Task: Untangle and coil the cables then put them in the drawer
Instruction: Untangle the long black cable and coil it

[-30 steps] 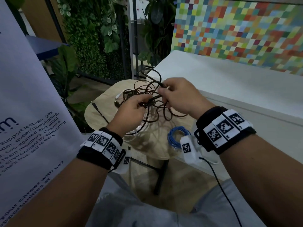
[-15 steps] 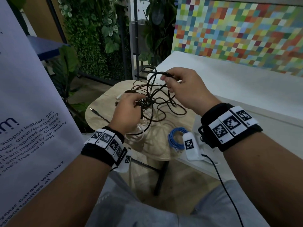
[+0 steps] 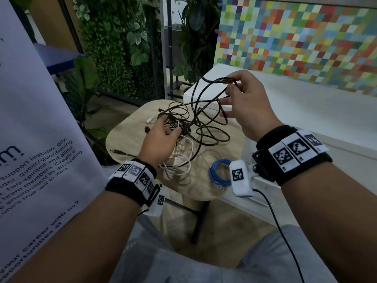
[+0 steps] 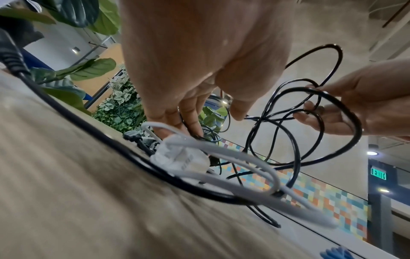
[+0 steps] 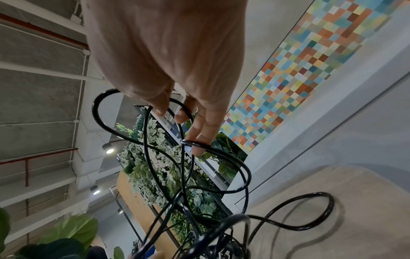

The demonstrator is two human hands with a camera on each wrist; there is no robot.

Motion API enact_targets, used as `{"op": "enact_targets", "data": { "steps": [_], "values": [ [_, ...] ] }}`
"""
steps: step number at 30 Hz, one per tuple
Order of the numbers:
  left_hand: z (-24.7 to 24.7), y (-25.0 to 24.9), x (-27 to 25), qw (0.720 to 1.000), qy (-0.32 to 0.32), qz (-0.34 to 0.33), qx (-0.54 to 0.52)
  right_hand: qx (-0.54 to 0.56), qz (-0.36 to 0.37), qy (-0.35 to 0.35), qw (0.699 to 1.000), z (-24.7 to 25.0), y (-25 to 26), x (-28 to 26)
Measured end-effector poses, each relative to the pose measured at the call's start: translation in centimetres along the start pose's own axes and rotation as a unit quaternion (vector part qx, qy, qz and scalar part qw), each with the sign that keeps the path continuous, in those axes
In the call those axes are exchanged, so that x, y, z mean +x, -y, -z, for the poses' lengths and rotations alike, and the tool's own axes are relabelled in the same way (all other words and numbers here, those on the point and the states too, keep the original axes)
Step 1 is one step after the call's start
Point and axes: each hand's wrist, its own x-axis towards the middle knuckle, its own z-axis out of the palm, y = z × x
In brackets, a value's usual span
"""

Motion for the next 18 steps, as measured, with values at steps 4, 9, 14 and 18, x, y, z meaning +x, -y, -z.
{"op": "enact_targets", "data": {
  "steps": [4,9,14,18],
  "values": [
    [-0.1,0.0,0.0,0.999,-0.017,0.004,-0.049,0.005,-0.034,0.000,0.999,0.2,-0.5,-0.1],
    [0.1,-0.8,-0.5,0.989,-0.056,-0.019,-0.139,-0.009,-0.067,0.027,0.997,-0.4,-1.4,-0.1],
    [1.2,-2.5,-0.4,0.979,-0.150,-0.074,-0.121,-0.017,-0.071,0.050,0.996,-0.9,-1.9,0.1],
    [1.9,-2.4,0.7,0.991,-0.117,-0.040,-0.055,0.012,-0.070,0.053,0.996,-1.0,-2.1,0.1]
  ]
}}
